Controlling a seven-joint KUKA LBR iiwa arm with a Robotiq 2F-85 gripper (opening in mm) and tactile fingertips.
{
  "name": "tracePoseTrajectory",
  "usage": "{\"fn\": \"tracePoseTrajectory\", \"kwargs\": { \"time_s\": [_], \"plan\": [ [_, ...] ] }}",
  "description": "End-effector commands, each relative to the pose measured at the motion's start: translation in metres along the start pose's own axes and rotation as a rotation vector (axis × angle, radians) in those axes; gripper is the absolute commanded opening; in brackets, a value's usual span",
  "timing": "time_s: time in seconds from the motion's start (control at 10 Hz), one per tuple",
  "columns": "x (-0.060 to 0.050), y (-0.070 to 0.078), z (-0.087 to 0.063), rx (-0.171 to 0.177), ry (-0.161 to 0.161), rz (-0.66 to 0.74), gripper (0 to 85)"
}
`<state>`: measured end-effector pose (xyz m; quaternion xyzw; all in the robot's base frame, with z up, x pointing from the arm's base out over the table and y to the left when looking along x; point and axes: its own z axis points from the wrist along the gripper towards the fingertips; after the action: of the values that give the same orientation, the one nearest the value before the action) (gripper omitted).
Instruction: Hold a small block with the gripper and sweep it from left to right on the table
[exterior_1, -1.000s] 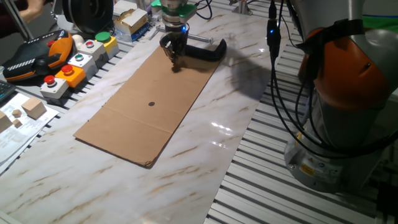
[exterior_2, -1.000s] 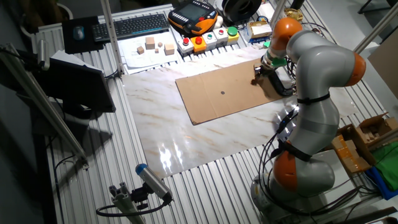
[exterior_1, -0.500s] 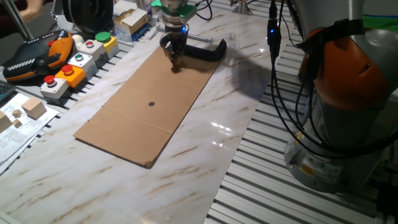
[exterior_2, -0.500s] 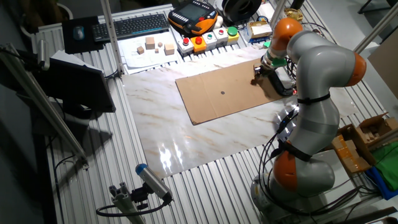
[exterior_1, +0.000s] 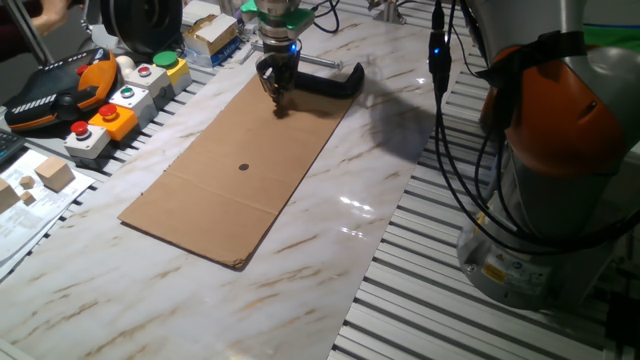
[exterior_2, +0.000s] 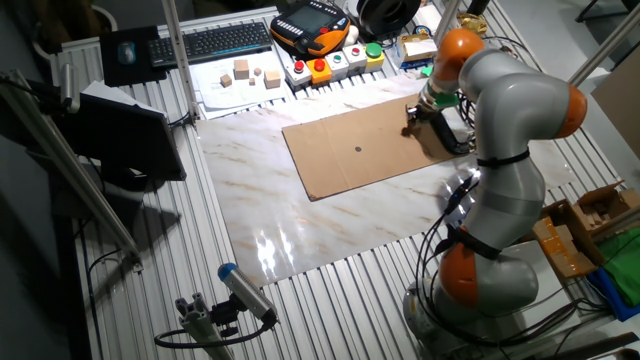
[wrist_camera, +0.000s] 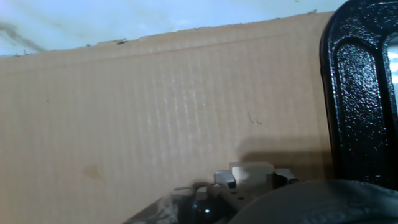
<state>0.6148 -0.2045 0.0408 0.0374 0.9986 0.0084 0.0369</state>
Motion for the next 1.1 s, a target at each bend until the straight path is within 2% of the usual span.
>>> {"fn": "tracePoseTrajectory", "kwargs": {
  "time_s": [0.0,0.6,1.0],
  "plan": [
    [0.000,0.001,0.000,0.000,0.000,0.000,0.7],
    [-0.001,0.011,-0.003,0.003,0.005,-0.003,0.7],
    [-0.001,0.018,0.000,0.009,0.003,-0.005,0.7]
  ]
}}
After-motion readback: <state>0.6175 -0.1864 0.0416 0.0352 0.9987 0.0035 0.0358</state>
